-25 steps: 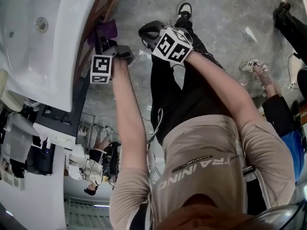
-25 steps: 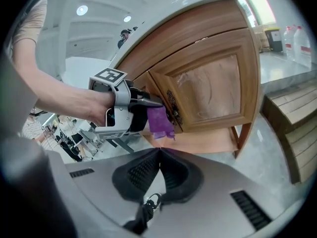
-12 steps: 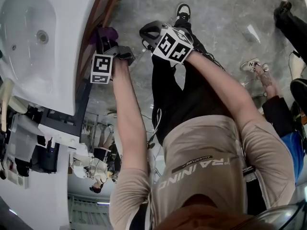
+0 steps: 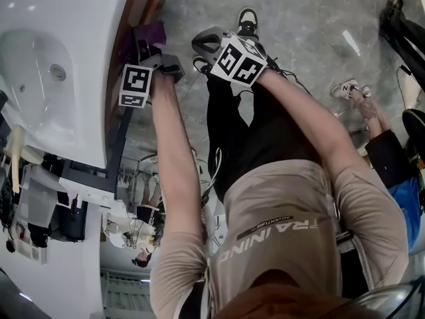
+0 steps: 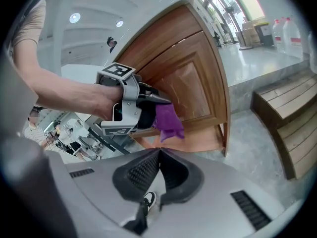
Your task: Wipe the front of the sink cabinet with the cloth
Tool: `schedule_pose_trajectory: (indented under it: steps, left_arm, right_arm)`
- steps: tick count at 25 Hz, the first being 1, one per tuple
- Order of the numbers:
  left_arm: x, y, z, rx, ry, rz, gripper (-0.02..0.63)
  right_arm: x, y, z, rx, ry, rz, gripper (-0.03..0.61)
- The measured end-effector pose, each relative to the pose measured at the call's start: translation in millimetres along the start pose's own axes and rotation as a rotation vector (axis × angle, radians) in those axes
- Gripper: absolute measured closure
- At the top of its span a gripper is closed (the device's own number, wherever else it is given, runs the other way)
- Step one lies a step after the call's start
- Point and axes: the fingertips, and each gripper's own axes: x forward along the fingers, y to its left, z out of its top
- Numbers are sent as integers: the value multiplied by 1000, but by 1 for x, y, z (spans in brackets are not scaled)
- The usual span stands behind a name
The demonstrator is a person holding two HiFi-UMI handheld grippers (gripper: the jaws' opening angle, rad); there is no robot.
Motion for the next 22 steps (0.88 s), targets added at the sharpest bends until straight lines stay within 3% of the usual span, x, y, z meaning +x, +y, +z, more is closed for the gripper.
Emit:
schedule_pose_trajectory:
  steps: [3, 13, 18, 22]
  left_arm:
    - [14, -20, -1, -30, -6, -27, 575]
    - [51, -95, -9, -13, 13, -122, 574]
    - [62, -112, -13, -68, 10, -144, 574]
    - [71, -133, -15, -48, 20, -189, 574]
  right_arm:
    - [-8, -15, 0, 23, -8, -4, 566]
    - [-39, -57, -3, 66, -30, -36, 566]
    - [-49, -77, 4, 76, -49, -59, 566]
    - [-57, -90, 5, 96, -55, -84, 566]
